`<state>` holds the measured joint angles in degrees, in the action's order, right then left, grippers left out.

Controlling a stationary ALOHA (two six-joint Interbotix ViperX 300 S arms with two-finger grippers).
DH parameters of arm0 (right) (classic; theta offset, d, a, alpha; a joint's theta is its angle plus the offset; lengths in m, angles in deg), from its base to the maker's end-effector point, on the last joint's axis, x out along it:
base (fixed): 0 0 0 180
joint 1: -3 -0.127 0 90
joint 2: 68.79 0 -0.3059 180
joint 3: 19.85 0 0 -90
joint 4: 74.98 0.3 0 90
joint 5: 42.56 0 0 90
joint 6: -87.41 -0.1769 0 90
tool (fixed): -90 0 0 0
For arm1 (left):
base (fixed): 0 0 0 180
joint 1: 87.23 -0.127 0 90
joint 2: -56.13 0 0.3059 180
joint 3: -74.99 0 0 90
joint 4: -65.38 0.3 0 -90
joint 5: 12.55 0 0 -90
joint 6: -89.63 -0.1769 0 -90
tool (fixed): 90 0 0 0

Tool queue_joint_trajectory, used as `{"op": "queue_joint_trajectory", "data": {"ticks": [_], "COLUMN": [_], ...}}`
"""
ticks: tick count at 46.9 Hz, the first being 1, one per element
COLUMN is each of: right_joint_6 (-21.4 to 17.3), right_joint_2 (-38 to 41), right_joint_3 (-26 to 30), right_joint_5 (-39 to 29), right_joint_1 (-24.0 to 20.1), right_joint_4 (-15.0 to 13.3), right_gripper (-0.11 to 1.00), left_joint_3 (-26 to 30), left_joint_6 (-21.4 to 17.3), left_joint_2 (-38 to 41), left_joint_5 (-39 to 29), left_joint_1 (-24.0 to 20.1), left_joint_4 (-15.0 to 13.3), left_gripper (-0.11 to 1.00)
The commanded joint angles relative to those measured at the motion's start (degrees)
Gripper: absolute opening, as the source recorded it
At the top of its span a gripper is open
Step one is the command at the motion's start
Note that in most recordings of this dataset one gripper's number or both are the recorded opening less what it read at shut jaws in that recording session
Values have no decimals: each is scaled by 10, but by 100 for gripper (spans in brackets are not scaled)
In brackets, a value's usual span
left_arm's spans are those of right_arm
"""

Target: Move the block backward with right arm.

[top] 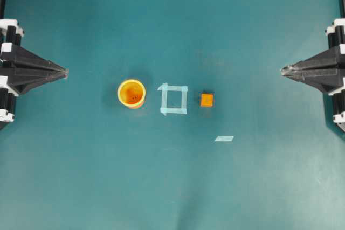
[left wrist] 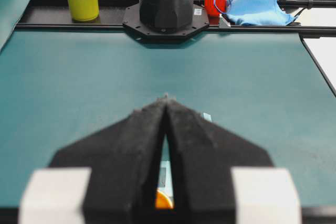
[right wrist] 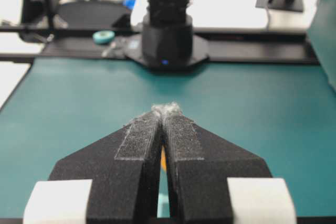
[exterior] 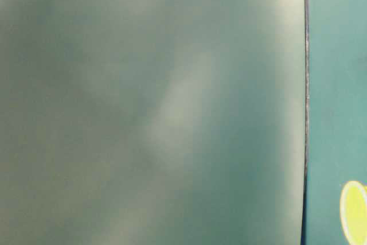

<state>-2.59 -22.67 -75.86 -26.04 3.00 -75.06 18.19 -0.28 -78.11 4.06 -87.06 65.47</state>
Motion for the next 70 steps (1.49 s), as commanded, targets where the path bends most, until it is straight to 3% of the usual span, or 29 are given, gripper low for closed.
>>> {"op": "queue_joint_trajectory", "data": {"ticks": [1, 13, 40, 54, 70], "right_joint_6": [1, 4, -2, -4, -2], "right_joint_2": [4, 8, 15, 71, 221], "right_joint_3": [13, 26, 33, 62, 101], "right_joint_5": [1, -56, -56, -68, -74], "right_joint_1": [3, 3, 8, 33, 36], "right_joint_4": [0, -1, 0, 3, 2], "right_gripper": [0, 0, 1, 47, 51], "left_joint_3": [19, 27, 28, 28, 27], "left_joint_6": [-2, 3, 6, 6, 7], "left_joint_2": [5, 2, 6, 6, 6], "left_joint_5": [-27, -66, -66, -66, -66], "left_joint_1": [0, 0, 0, 0, 0], "left_joint_4": [7, 7, 7, 7, 7], "left_gripper": [0, 0, 0, 0, 0]}}
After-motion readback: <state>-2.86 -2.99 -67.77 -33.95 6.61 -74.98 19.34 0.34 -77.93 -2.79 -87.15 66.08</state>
